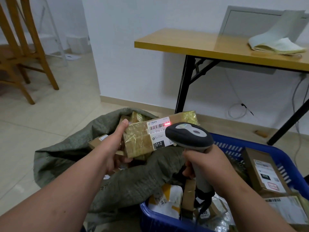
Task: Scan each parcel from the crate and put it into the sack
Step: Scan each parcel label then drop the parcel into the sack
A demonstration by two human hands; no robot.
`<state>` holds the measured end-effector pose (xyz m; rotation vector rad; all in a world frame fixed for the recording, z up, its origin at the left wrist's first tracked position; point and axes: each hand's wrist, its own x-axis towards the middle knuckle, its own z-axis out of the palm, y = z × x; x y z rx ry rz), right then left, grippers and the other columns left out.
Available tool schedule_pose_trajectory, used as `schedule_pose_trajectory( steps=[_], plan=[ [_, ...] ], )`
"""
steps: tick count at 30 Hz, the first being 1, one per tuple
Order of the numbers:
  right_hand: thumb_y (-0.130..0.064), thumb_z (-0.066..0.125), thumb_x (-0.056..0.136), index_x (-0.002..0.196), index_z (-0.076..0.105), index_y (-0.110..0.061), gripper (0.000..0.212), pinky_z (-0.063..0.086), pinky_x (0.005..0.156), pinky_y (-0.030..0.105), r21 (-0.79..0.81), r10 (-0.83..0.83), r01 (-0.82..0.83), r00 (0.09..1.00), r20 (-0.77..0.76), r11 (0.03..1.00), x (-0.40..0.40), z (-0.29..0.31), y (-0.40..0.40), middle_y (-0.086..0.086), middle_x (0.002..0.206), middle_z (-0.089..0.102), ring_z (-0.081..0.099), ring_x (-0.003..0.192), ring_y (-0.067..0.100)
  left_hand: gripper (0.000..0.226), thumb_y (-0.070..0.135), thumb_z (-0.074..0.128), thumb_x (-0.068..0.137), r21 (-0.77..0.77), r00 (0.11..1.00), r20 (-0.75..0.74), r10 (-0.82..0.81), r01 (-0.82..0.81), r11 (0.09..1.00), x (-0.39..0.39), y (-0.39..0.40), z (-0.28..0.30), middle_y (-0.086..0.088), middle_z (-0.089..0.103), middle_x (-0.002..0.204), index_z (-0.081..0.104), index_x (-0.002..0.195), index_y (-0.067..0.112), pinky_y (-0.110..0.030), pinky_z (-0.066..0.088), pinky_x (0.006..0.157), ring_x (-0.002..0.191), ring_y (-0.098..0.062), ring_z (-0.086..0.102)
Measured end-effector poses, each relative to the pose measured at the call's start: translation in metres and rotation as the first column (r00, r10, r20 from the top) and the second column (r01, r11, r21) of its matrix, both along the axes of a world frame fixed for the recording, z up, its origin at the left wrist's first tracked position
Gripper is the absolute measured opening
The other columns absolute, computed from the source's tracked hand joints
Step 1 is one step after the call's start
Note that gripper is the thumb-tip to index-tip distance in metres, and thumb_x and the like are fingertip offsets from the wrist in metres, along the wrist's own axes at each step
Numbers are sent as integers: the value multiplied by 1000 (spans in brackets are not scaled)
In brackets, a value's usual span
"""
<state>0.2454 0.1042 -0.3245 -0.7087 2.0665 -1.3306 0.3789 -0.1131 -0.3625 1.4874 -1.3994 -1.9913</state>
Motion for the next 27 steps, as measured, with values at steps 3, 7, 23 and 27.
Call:
schedule_pose_trajectory(
  steps=[3,7,23,27],
  plan=[
    [-10,65,82,75,66,-5,8,52,56,30,-9,7,-7,1000,9,1000,3,0,-5,10,57,66,68,58,24,65,84,55,69,-13,1000,7,5,-5,1000,7,-6,-2,-1,74,77,68,90,25,-16,33,39,52,-26,67],
    [-10,66,83,79,66,-2,9,51,49,23,-24,-26,27,999,27,999,7,1,-14,9,58,67,66,53,17,70,85,56,66,-11,998,14,69,-69,998,26,-19,-4,-5,74,74,68,91,21,-15,33,38,55,-28,69],
    [-10,69,81,84,67,-5,6,57,68,46,18,14,-13,998,-67,1000,38,-6,-60,17,69,69,69,65,26,101,80,63,58,-610,795,49,604,-455,649,127,-78,-13,-7,33,141,35,139,25,-46,40,101,123,-34,45],
    [-10,68,81,79,66,-9,3,55,63,39,43,64,-61,996,-66,997,44,-14,-72,6,58,68,68,56,17,101,78,66,59,-739,798,246,551,-213,639,142,-80,-20,-8,32,140,36,139,25,-50,41,103,123,-39,48]
  ],
)
